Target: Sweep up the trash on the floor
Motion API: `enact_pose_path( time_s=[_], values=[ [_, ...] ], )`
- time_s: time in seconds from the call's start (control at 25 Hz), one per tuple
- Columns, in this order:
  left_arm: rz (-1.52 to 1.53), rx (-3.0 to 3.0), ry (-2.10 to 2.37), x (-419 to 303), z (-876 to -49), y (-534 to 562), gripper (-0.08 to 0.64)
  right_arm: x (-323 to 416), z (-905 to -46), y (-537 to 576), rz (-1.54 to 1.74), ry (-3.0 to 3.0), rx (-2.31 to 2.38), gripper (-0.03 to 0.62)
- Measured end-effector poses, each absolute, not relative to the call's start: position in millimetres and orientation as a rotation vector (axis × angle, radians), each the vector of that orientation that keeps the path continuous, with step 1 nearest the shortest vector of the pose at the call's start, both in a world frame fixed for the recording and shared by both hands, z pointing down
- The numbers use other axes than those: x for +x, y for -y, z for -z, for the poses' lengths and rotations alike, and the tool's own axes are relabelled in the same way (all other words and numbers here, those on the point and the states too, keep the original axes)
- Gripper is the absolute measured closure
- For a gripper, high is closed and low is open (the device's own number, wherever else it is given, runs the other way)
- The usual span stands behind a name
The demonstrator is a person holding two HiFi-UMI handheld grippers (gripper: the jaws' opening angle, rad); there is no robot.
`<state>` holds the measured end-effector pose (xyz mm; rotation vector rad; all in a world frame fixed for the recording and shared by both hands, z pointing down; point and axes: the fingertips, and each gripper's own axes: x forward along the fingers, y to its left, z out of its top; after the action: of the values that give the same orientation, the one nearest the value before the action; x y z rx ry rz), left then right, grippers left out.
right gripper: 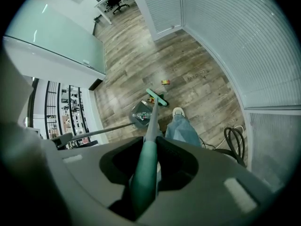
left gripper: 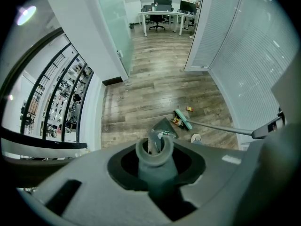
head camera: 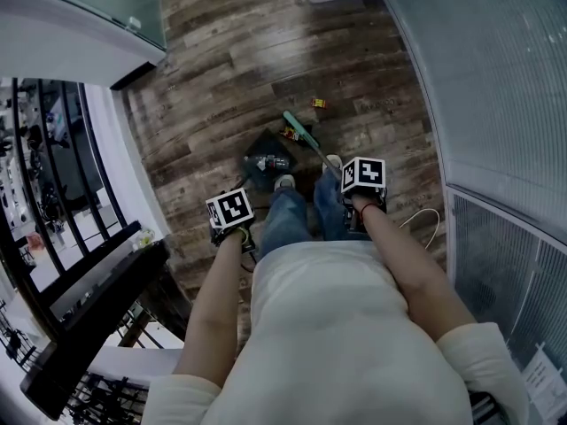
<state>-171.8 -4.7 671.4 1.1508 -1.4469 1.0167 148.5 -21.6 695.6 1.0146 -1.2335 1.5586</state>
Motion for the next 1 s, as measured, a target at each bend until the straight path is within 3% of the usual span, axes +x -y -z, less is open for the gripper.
enact_pose_path(
  time_s=[1.0],
  values=[
    [-1.02, 1.154, 1.45, -170.2, -670.0, 7.3, 0.468, 107.2, -685.2, 2.2, -1.559, 1.287, 0.787, 0.499]
  ],
)
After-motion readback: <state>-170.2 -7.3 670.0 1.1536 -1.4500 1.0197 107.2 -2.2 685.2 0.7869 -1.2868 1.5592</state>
